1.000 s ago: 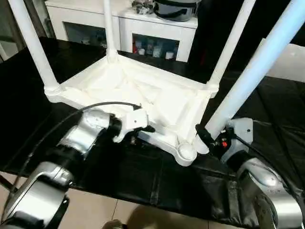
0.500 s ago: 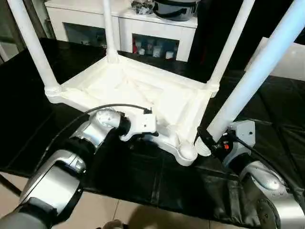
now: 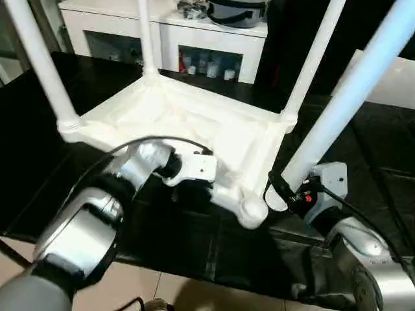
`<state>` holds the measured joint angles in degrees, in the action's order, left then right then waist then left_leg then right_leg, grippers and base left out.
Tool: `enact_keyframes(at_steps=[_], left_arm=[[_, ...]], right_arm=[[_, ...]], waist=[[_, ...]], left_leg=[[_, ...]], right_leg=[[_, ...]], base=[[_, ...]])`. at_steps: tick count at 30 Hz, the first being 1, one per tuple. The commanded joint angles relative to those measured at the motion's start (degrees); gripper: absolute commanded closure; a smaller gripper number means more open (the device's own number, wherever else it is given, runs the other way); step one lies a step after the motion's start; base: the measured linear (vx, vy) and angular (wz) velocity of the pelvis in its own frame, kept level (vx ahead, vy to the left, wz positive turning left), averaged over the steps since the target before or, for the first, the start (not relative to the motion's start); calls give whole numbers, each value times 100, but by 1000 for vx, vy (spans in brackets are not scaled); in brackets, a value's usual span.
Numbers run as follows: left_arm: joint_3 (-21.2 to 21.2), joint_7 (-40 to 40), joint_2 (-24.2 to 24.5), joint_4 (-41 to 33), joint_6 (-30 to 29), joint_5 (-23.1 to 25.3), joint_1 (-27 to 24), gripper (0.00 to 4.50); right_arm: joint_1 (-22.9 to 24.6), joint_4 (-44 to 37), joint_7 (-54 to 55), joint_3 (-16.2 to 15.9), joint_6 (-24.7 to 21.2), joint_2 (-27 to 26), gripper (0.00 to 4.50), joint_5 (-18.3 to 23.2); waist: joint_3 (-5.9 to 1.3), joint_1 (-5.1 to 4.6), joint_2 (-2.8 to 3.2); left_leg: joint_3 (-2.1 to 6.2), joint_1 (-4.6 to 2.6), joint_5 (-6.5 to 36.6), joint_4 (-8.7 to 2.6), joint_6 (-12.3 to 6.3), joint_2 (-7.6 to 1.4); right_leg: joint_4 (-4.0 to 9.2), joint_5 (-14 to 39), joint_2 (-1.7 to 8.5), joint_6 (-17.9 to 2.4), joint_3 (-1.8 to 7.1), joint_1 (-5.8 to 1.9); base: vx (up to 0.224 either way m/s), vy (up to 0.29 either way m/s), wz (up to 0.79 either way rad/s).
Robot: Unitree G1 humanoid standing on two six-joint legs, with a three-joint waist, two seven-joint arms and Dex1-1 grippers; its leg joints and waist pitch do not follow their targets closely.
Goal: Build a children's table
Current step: Rotate table base
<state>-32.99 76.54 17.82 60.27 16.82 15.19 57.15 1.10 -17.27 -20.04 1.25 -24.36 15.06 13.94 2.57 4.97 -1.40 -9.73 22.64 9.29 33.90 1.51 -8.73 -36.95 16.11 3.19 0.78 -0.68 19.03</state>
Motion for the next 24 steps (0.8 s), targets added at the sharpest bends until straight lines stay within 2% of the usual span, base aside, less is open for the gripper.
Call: enact_keyframes(at_steps=[1,4,5,6,7,9,11,14,15,16,17,19,20,22,24], left_arm=[[-247,267,62,264,-100,288,-52,419],[-348,760,87,307,-393,389,66,436],[-246,689,53,354,-577,328,90,440],[-141,545,17,397,-677,257,98,445],[-141,545,17,397,-677,257,98,448],[125,355,-16,426,-789,18,29,448],[237,284,-27,444,-859,-57,-6,450],[801,-273,-36,402,-1525,-500,-333,450],[900,-337,-33,344,-1650,-564,-415,450],[994,-365,-34,289,-1800,-637,-493,450],[994,-365,-34,289,-1800,-637,-493,450],[1242,-552,-48,97,-2168,-820,-752,450],[1311,-636,-63,14,-2338,-863,-846,450],[1400,-807,-91,-119,-2553,-905,-991,450],[1472,-972,-97,-755,-2747,-880,-1412,450]], right_arm=[[-107,12,-44,20,82,82,262,-9],[-215,87,-93,81,107,162,262,-14],[-243,109,-104,101,134,196,262,-18],[-255,118,-107,111,148,210,262,-19],[-255,118,-107,111,148,210,262,-19],[-257,123,-99,117,168,204,262,-14],[-259,128,-102,124,178,188,262,-22],[-247,112,-55,153,172,100,262,43],[-245,115,-51,147,175,97,262,52],[-249,125,-44,146,170,76,262,74],[-249,125,-44,146,170,76,262,74],[-268,142,-36,96,174,36,262,78],[-280,148,-34,74,176,24,262,77],[-303,154,-35,44,172,9,262,77],[-349,180,-35,5,163,-25,262,80]], waist=[[-299,28,-17],[-299,17,-1],[-298,18,-6],[-299,12,16],[-301,14,6],[-296,17,31],[-289,8,18],[-273,-1,23],[-254,-17,-25],[-271,-15,6],[-261,-38,7],[-253,-110,-29],[-255,-118,-51],[-241,-142,-24],[-238,-150,-42]], left_leg=[[184,-196,949,-410,-313,-480],[184,-201,919,-410,-326,-487],[183,-203,924,-410,-333,-489],[183,-204,944,-406,-338,-485],[185,-201,965,-405,-352,-487],[186,-203,1019,-405,-351,-485],[182,-211,1078,-410,-347,-484],[179,-217,1284,-436,-272,-491],[182,-207,1379,-450,-272,-486],[187,-211,1382,-444,-242,-491],[185,-200,1373,-451,-243,-484],[190,-167,1346,-457,-270,-466],[180,-176,1358,-448,-278,-462],[174,-182,1332,-436,-323,-460],[176,-182,1352,-452,-308,-483]], right_leg=[[449,-648,624,-1444,189,-87],[445,-712,626,-1493,190,-89],[446,-725,625,-1508,190,-87],[442,-778,626,-1558,187,-87],[445,-766,631,-1587,186,-96],[453,-713,630,-1622,189,-92],[461,-647,620,-1651,187,-86],[478,-268,617,-1661,189,-80],[508,-82,621,-1675,189,-78],[506,45,639,-1667,195,-84],[514,69,625,-1656,198,-75],[522,108,614,-1632,196,-82],[530,162,612,-1622,199,-78],[562,305,615,-1606,210,-50],[564,371,608,-1577,213,-46]], base=[[0,0,0],[0,0,0],[0,0,0],[0,0,0],[0,0,0],[0,0,0],[0,0,0],[0,0,0],[0,0,0],[0,0,0],[0,0,0],[0,0,0],[0,0,0],[0,0,0],[0,0,0]])
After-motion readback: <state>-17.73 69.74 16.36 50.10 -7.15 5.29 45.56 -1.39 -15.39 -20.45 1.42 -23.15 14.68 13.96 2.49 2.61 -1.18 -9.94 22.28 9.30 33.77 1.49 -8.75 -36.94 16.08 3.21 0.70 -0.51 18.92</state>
